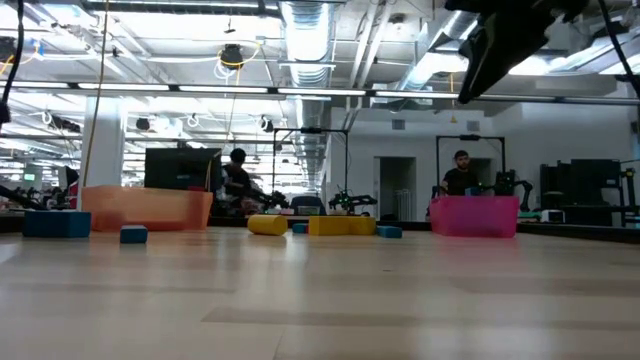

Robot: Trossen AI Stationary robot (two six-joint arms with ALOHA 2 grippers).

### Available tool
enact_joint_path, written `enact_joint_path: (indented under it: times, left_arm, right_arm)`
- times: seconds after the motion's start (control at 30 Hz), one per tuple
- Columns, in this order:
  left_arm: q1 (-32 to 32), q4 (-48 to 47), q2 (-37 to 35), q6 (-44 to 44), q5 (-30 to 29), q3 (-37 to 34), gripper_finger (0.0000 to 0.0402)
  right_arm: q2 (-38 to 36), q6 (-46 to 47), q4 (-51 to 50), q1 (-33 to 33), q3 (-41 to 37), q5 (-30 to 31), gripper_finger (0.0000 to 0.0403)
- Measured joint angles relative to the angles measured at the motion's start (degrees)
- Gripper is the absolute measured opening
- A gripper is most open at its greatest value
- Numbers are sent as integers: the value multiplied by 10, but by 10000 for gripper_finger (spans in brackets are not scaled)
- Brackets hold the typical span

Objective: Sort blocks
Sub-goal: Put the yellow block into the green bin

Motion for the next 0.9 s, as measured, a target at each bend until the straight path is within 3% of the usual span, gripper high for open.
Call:
enact_joint_path:
  times: [0.23,0.33,0.5,0.9]
  left_arm:
    - [27,1,0,35,1,-1,186]
    - [35,4,0,60,1,-1,149]
    - [58,11,-1,100,1,-1,100]
    - [145,101,0,206,-47,-1,22]
  right_arm:
    - [0,45,-16,79,0,-176,184]
    - [-1,87,-15,129,0,-222,184]
    - [-1,153,-10,205,0,-223,184]
    - [3,226,5,312,-4,-89,184]
